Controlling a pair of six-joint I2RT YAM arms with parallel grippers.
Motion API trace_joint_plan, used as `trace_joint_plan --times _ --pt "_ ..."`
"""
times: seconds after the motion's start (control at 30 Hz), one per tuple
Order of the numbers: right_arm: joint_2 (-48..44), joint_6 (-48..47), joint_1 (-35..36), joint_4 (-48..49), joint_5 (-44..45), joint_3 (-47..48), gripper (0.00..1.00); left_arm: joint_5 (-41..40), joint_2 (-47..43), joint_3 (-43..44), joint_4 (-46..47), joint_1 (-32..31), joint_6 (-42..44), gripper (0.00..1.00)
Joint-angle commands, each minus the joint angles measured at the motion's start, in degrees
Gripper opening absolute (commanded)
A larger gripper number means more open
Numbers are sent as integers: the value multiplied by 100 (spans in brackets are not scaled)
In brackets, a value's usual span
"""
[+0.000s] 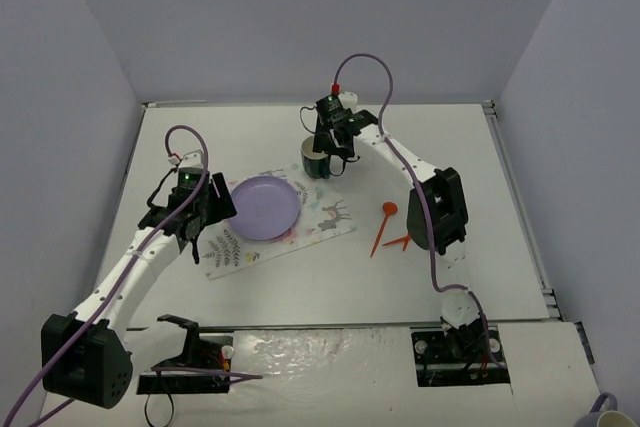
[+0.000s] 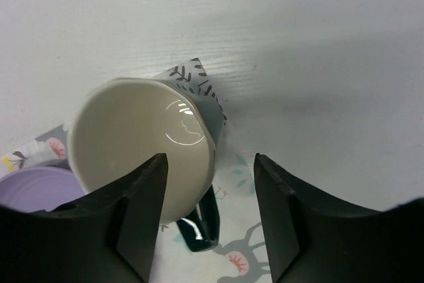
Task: Set the dinner table for one person
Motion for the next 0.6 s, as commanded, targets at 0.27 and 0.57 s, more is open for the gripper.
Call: trace_joint_plan --times 0.27,0.57 --pt "-3048 336 194 422 1532 -2026 53 -29 -68 373 56 29 8 59" --pt "-5123 1417 -263 347 817 -6078 44 430 -386 409 153 -6 -242 59"
